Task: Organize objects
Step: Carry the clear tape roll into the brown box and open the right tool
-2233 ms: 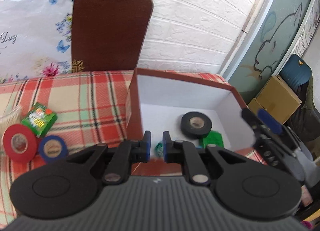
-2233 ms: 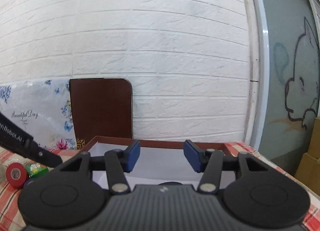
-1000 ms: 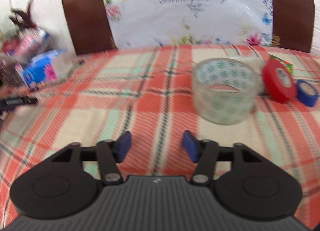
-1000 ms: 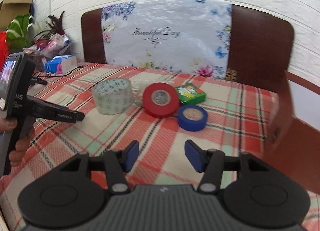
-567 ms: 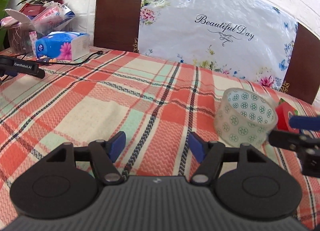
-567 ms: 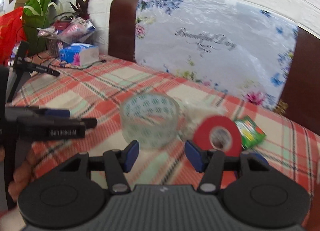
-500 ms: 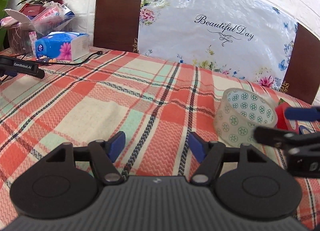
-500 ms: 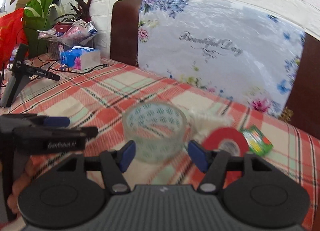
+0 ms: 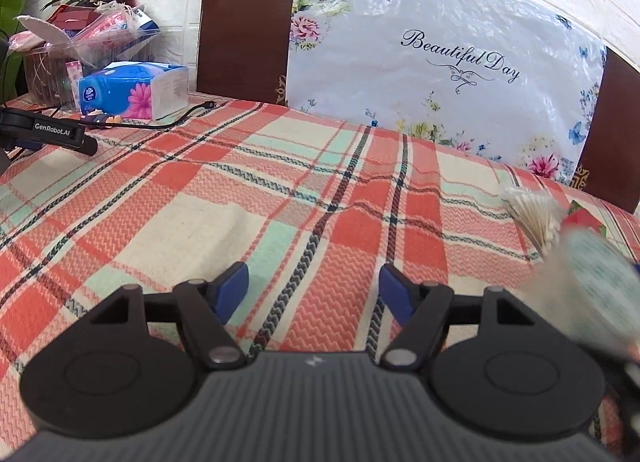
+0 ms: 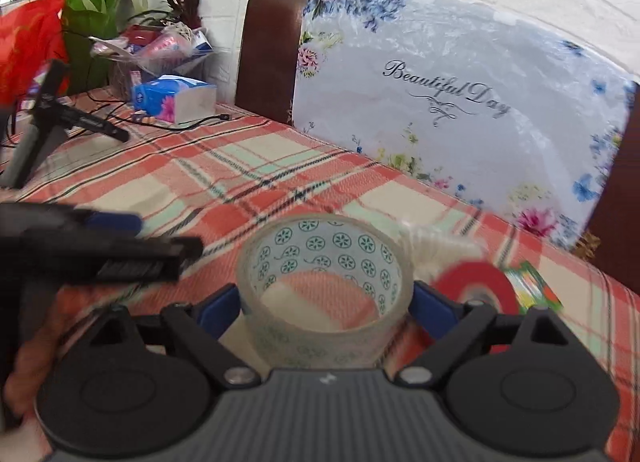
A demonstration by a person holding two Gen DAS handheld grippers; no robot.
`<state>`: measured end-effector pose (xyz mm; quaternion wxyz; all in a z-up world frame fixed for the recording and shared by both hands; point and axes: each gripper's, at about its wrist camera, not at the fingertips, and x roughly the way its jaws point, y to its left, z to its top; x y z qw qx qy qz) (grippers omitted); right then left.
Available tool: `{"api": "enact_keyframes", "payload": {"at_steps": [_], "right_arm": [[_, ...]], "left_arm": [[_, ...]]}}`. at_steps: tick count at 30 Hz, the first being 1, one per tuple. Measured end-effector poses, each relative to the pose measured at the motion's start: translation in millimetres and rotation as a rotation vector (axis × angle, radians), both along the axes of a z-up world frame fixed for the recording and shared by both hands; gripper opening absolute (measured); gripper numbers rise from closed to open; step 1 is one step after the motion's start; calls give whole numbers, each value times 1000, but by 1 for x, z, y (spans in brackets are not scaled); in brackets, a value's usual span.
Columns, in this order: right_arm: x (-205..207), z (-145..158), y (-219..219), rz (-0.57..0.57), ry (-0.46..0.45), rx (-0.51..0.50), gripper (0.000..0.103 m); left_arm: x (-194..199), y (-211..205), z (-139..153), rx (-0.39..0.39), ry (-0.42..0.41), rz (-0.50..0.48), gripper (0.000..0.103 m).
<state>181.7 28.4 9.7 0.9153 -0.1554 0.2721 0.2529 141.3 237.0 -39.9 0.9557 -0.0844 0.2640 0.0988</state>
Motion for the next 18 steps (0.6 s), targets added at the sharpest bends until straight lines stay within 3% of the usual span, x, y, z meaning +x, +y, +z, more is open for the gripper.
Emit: {"api": "enact_keyframes", "payload": {"at_steps": [3,8,11,14,18], "right_arm": [[-43,-1,-49,-68,2,1,93],[-97,-4,-131,-293,6,-55,94],[-118,-6,-172,-408,26,-20,94],[-130,-7,-194,-452,31,7,95],[-136,-7,-200,-455,12,45,95]], "left_arm": [[1,-3,0,20,10,-2,76],[6,-13,-1,83,48,-16,82],[8,-26,7,116,108,-15,79],[-4,-59,34,-95,127,-176,73],[-27,-164,66,-53,127,-538,73]]}}
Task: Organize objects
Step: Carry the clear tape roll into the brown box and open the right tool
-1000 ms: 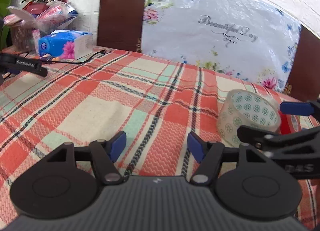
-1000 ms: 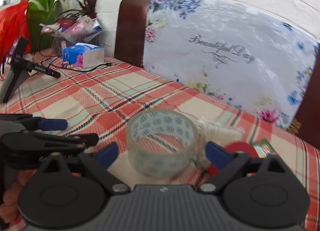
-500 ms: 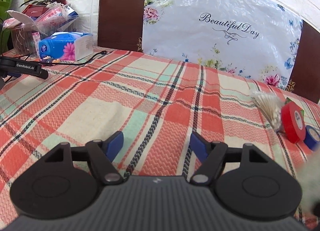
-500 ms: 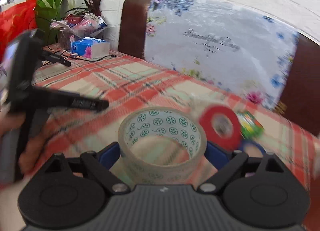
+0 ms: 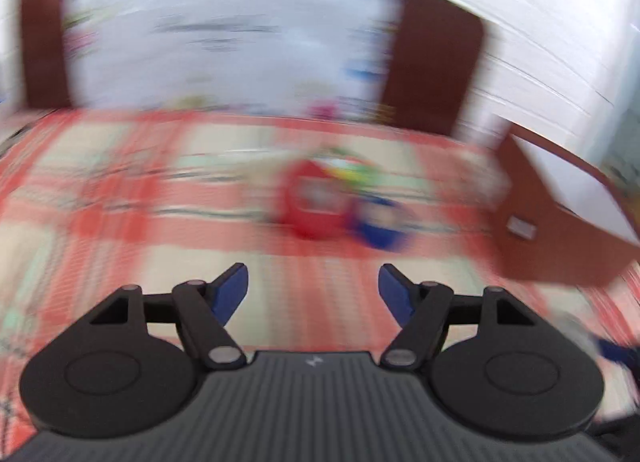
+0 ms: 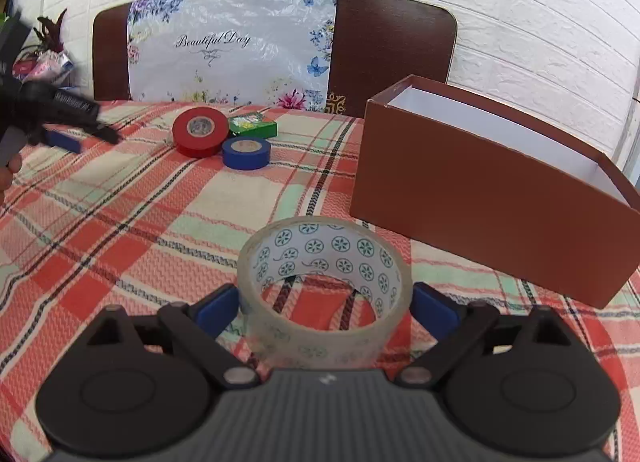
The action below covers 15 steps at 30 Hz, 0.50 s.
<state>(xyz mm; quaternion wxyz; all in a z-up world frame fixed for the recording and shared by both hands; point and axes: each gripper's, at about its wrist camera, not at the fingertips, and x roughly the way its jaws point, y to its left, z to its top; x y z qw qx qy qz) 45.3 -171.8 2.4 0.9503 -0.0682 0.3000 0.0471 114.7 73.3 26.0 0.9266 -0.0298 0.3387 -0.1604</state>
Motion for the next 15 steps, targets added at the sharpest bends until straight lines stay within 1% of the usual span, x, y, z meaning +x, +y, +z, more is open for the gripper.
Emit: {"api": "enact_keyframes", "payload": {"at_steps": [1,2,3,5,7,8,9,10,11,12,14,15], "right_arm": [[-1,1,0,5,-11,-3,95],[-3,1,1,11,-20,-11,96],[-6,0,1,18,-27,-18,96],[-9,-1,-3,23,-33,-12,96],[-11,-2,-9,14,-25,8,96],[-12,-3,-12,13,-21,21,97],[-12,-4,-15,15,-17,34,97],[-11,-6,-17,18,-10,45,97],[-10,-7,-17,32,-2,56,93],[-10,-8,-16,61,2,70,87],[-12,-5,-13,64,-36,51,85],[-14,0,-13,56,-69,49,85]], "left_arm": [[-7,-28,2,16,27,-100,72],[-12,-49,3,25,49,-170,70],[-17,-69,3,36,69,-229,69],[-24,-98,0,81,90,-289,69],[-26,-121,-12,167,110,-308,69],[-24,-129,-21,204,134,-307,66],[-21,-135,-29,218,170,-311,63],[-19,-137,-35,208,203,-323,49],[-16,-138,-39,190,229,-343,31],[-16,-140,-39,179,242,-360,22],[-20,-147,-27,204,205,-343,20],[-22,-149,-15,200,165,-343,20]]}}
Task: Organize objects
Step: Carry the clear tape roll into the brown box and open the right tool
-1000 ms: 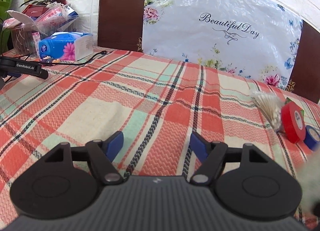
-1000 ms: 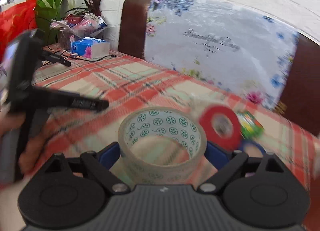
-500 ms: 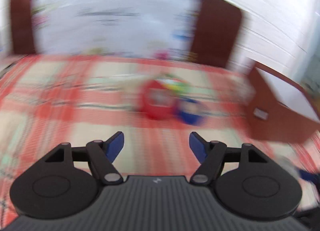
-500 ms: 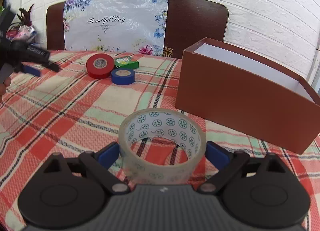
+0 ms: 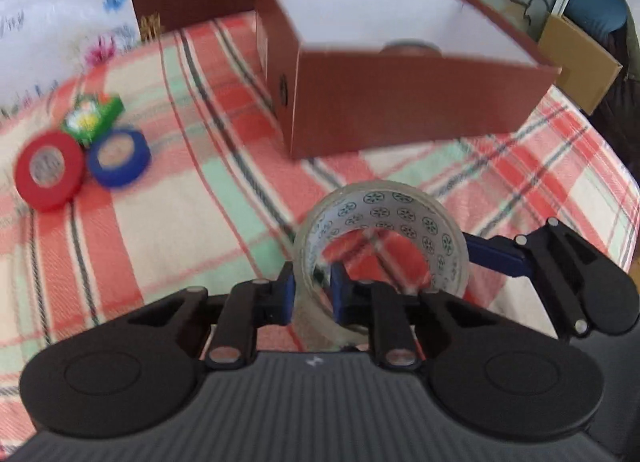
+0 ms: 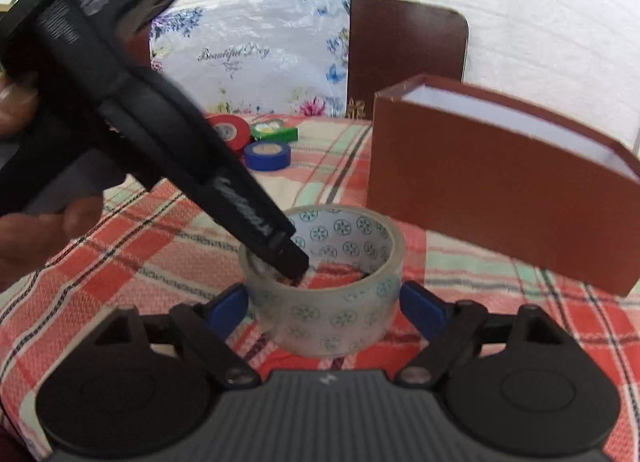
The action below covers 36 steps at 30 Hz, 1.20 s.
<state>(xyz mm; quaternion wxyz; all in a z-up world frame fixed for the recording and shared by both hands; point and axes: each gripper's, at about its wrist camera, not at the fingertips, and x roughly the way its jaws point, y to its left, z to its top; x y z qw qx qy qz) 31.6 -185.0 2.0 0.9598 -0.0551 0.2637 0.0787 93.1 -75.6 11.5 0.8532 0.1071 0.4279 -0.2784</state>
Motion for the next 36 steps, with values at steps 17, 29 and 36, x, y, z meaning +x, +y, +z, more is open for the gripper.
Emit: {"api": "enact_keyframes", "payload": {"at_steps": [17,29,36], "right_arm": [[130,42,-52,-226,-277,-143,90],[52,54,-67,-322,-319,116,91],[17,69,-93,-387,-265,292,91]], "left_arm": [[97,-103,60,-49,-314,63,40],[45,-58,79,-63,-325,156,51],[16,-32,72,-36,-279,167,53]]}}
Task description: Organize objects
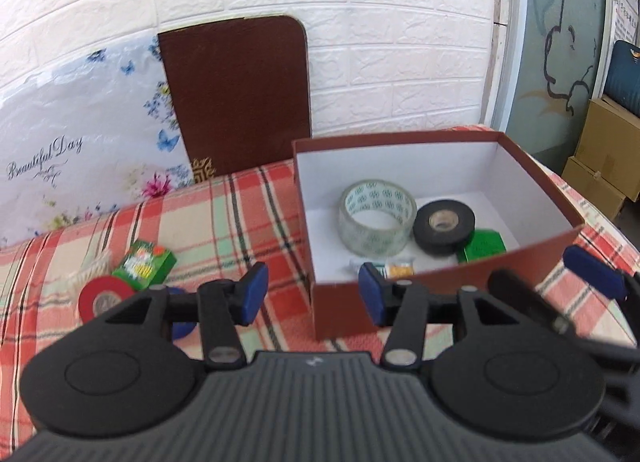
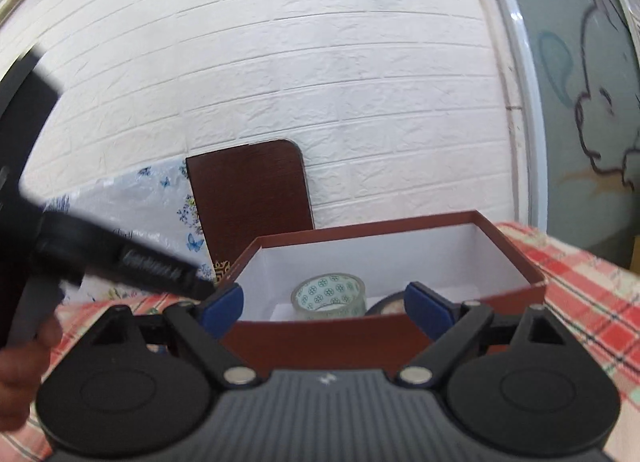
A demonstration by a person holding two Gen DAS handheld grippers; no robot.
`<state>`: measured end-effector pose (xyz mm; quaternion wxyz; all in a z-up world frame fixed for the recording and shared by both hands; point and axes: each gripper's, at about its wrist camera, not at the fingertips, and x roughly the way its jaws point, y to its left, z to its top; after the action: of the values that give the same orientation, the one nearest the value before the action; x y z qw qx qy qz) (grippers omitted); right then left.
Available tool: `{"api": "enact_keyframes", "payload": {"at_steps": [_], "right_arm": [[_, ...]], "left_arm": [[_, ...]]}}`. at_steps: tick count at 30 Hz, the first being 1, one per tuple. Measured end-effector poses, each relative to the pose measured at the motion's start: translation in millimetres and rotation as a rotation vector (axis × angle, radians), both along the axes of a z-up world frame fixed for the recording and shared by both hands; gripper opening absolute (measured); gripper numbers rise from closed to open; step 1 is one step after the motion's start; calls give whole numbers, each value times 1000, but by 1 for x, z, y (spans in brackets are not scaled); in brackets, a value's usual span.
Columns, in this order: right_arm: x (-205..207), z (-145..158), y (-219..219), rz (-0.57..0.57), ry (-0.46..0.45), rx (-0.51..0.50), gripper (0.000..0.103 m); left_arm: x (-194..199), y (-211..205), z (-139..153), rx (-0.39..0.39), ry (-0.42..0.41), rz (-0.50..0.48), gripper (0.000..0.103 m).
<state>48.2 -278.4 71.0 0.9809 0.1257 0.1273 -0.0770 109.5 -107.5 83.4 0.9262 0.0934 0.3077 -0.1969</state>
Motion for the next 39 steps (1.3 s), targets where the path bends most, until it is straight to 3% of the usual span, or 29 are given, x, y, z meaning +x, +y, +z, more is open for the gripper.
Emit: {"api": "enact_keyframes", "payload": {"at_steps": [11,18,39], "right_arm": [[-24,1,-9,-21,35,173,91],[-34,6,-2,-30,27,169,92],[-37,8,6,-28,38,170,94]], "left_arm": [[-30,27,-11,31,1,29,65],[-38,36,-13,28,-12,52,75],[-42,40,-19,31,-18,57,79]]}}
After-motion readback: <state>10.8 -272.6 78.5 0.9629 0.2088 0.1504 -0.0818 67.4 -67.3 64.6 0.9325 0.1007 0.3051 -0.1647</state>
